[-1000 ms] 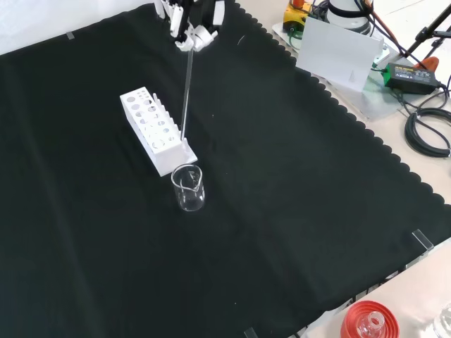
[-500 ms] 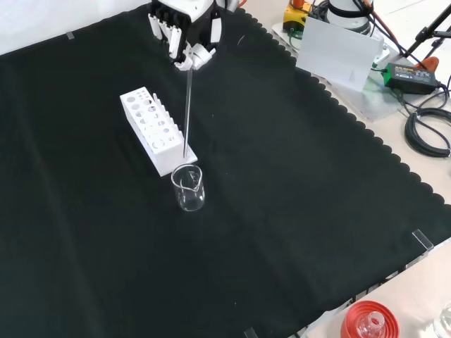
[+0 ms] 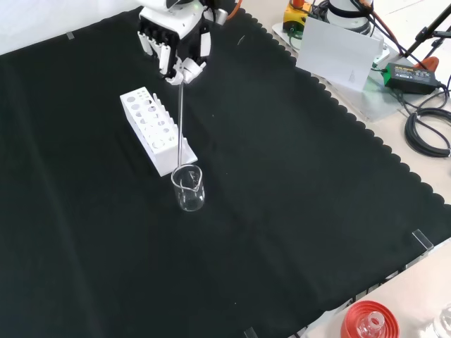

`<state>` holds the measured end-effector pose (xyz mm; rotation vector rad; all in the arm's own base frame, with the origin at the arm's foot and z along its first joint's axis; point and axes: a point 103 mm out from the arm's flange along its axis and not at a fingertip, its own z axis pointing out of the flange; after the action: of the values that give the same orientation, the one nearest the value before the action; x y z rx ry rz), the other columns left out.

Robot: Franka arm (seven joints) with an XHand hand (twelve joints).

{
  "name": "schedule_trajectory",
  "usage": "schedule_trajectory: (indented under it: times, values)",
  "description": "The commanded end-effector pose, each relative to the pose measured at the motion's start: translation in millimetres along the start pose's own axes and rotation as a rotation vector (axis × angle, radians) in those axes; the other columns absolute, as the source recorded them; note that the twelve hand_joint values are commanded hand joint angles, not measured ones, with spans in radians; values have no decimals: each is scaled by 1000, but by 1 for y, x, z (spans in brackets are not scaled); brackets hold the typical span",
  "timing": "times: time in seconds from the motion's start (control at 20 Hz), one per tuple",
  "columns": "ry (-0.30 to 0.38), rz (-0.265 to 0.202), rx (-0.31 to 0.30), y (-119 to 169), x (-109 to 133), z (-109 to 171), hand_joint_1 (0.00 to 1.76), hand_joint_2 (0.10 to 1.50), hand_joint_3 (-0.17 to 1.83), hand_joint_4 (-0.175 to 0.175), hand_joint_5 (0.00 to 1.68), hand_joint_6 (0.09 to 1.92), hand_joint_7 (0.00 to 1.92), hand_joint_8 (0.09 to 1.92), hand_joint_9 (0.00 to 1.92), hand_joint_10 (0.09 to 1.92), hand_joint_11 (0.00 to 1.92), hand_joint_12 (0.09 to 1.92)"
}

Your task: Stir in the beaker to the left of the white test tube rack with the glass rod.

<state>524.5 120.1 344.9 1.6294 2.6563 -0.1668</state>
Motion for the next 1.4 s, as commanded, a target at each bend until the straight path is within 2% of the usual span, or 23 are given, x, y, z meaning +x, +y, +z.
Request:
schedule_trajectory:
  times: [0.05, 0.6, 1.0, 1.4]
  values:
    - [16, -6, 1, 12, -11, 9, 1210, 569, 887, -175, 1216, 875, 1679, 495, 1895, 247, 1665, 588]
    - [39, -23, 5, 24, -20, 30, 1210, 572, 883, -175, 1215, 875, 1677, 491, 1895, 242, 1666, 588]
    - [32, -59, 41, 25, -6, 57, 1210, 573, 880, -175, 1215, 874, 1675, 490, 1896, 239, 1666, 588]
    - [27, -72, 44, 19, 6, 62, 1210, 574, 878, -175, 1214, 873, 1676, 489, 1897, 236, 1666, 588]
